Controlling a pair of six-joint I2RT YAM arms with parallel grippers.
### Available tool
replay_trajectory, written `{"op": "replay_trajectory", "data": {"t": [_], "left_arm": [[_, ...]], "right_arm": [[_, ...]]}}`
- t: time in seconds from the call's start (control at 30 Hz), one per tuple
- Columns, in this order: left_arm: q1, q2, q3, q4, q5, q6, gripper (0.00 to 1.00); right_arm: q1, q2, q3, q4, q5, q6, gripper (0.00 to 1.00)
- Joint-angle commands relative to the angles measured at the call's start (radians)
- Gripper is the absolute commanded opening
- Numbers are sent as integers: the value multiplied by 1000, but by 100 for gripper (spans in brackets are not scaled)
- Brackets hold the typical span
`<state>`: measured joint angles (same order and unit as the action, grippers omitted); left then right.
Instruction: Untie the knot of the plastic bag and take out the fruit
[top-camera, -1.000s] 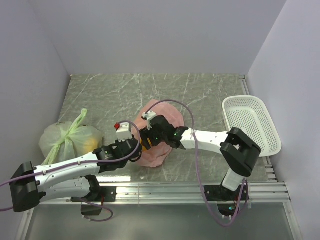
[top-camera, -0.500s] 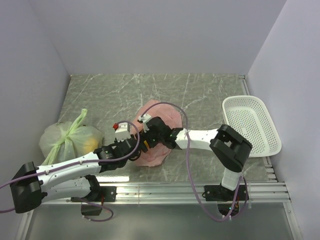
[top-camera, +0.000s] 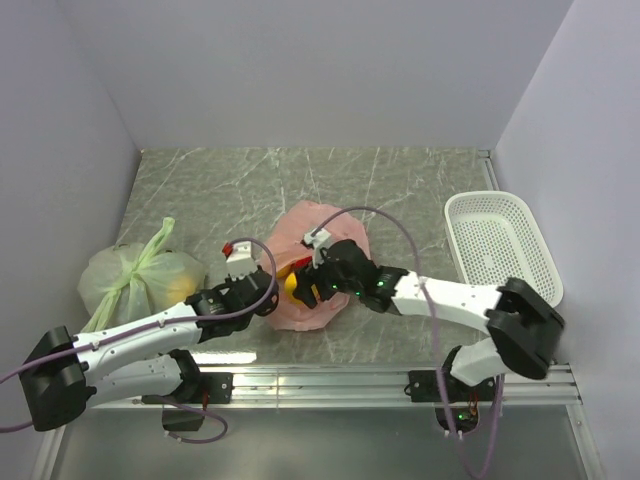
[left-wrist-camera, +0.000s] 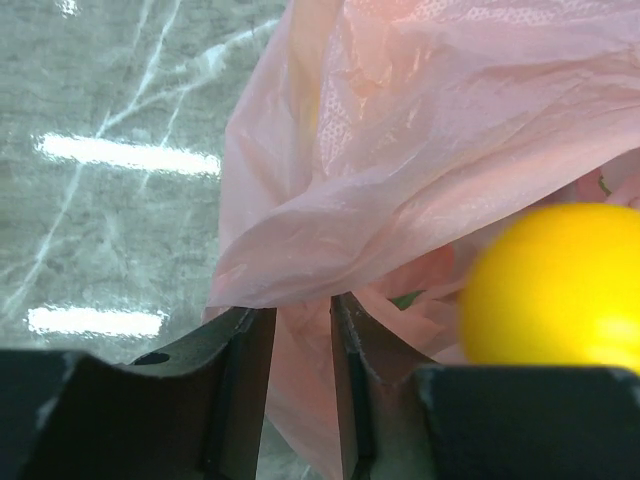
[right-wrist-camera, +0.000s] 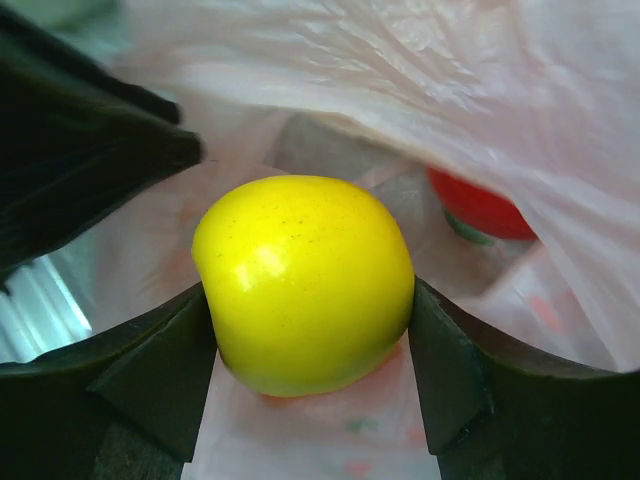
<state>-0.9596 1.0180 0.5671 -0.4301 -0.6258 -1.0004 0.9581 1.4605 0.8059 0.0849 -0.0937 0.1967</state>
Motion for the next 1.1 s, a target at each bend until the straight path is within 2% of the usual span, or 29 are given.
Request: {"op": "replay_trajectory", "data": {"t": [0.0,0.13,0.2,0.23,0.3,0.37,0.4,0.43,0.53,0.57,0.63,0.67,0.77,0.8,0.87,0.93,0.97,1.03,1.07], "left_arm": [[13,-15,39,27,-9,39,34],[16,-25,53,37,8,54,38],[16,-32,62,36,11,59,40],[16,-35,66,33,15,63,41],[16,-44,74,34,21,81,44],[18,-44,80,36,28,95,47],[18,-42,82,37,31,100,47],[18,-41,83,40,35,106,48],[18,-39,88,53,52,127,50],[18,-41,88,56,63,132,50],[18,-45,89,63,74,147,51],[18,-48,89,67,80,152,51],[18,-56,91,64,81,163,51],[18,-59,93,63,84,167,51],[18,-70,93,62,89,175,52],[18,-81,91,63,97,180,52],[18,-84,91,63,97,181,52],[18,-90,89,62,103,183,52],[18,-91,93,57,104,181,52]], "right_arm": [[5,-144,-59,94,29,23,0],[4,-291,-129,228,92,47,0],[2,-330,-136,239,205,55,0],[-1,-371,-134,222,244,52,0],[-16,-409,-105,167,423,52,0],[-77,-423,-67,40,614,75,0],[-116,-431,-56,-5,649,95,0],[-230,-443,-45,-101,658,149,0],[-390,-486,-43,-203,727,217,0],[-480,-496,-57,-215,753,230,0],[-574,-503,-73,-240,762,263,0],[-673,-499,-89,-244,762,277,0],[-821,-457,-125,-243,740,332,1],[-914,-424,-131,-237,723,342,2],[-1037,-378,-125,-235,672,371,6],[-1087,-307,-111,-246,661,392,10],[-1111,-286,-88,-255,640,400,16],[-1145,-238,-70,-267,611,402,44],[-1147,-227,-51,-273,608,402,62]]}}
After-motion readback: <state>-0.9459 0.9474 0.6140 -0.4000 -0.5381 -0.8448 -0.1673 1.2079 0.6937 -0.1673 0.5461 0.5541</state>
